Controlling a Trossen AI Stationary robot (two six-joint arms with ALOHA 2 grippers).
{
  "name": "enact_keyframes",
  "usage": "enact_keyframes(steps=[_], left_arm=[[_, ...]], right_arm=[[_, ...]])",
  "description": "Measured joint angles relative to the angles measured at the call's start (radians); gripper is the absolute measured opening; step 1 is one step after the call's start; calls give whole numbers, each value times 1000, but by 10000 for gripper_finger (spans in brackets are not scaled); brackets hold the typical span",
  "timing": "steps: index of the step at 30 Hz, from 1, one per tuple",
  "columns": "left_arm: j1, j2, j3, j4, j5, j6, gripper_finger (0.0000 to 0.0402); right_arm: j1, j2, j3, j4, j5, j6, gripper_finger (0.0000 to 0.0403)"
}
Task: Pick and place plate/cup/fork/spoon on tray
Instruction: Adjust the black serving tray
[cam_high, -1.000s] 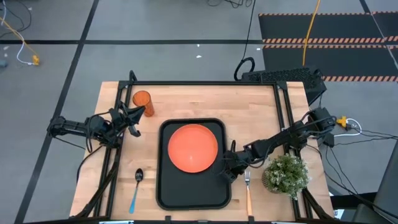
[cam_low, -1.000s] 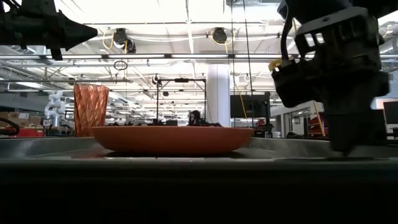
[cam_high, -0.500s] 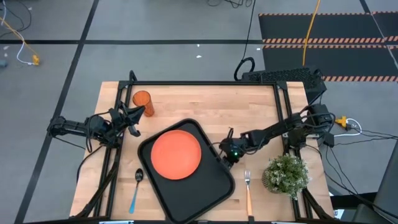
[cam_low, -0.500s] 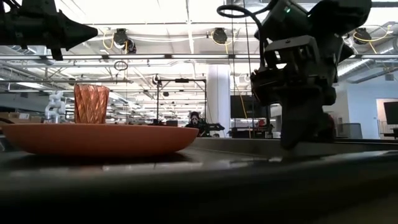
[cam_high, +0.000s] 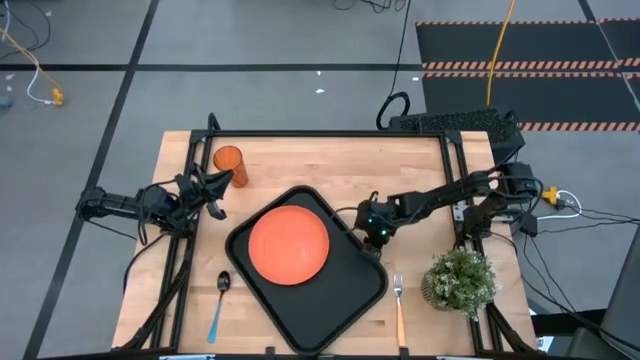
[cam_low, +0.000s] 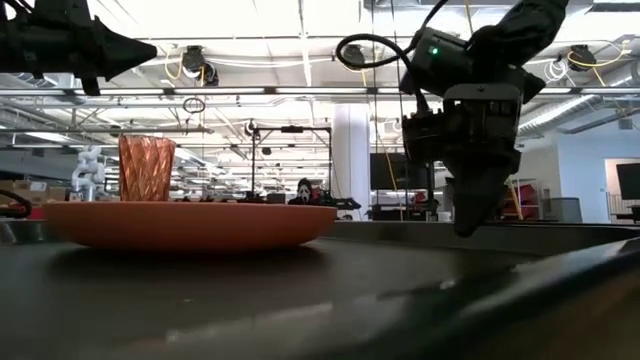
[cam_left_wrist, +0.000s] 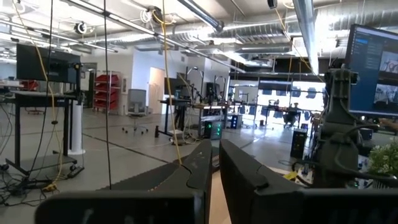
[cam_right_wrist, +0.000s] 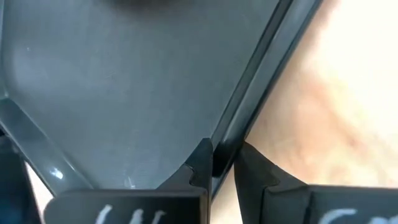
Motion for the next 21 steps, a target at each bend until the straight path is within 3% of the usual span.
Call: enact_keyframes(steps=[7,16,21], left_arm=[[0,0,0,-6,0,4,33],[0,0,0,-9,-1,30,33],[0,0,0,-9,-2,29,33]], right_arm=[[-53,0,0,-5,29,-252,24],[-61,2,18,-17,182,-651,22],[-70,1,34,-1,270,-712,21]])
